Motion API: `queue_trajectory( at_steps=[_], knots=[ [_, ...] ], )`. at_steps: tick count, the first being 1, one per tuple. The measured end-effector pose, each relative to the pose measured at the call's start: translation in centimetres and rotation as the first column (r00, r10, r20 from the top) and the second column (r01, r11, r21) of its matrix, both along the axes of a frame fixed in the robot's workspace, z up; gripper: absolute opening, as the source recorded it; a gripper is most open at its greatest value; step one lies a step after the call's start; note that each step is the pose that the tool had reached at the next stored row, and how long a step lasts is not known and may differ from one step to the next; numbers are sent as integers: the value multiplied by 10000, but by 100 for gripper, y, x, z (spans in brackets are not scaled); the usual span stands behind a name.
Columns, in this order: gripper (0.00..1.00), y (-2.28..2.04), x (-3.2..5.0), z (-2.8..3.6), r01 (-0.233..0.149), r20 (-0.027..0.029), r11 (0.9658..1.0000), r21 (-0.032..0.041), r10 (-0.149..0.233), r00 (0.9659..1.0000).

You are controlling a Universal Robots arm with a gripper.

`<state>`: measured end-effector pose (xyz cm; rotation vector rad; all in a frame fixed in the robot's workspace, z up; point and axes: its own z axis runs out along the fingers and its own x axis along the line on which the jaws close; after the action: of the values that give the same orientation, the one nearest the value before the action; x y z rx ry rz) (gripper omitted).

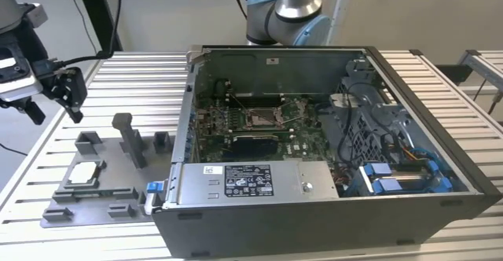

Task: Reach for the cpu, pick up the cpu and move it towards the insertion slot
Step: 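Pick up the cpu and move it towards the insertion slot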

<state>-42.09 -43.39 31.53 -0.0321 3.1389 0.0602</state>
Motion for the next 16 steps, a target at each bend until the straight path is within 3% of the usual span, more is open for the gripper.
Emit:
queue_trajectory(
  at_steps=[16],
  knots=[
    [100,0,0,-207,0,-1,10000,-1,0,10000]
  ],
)
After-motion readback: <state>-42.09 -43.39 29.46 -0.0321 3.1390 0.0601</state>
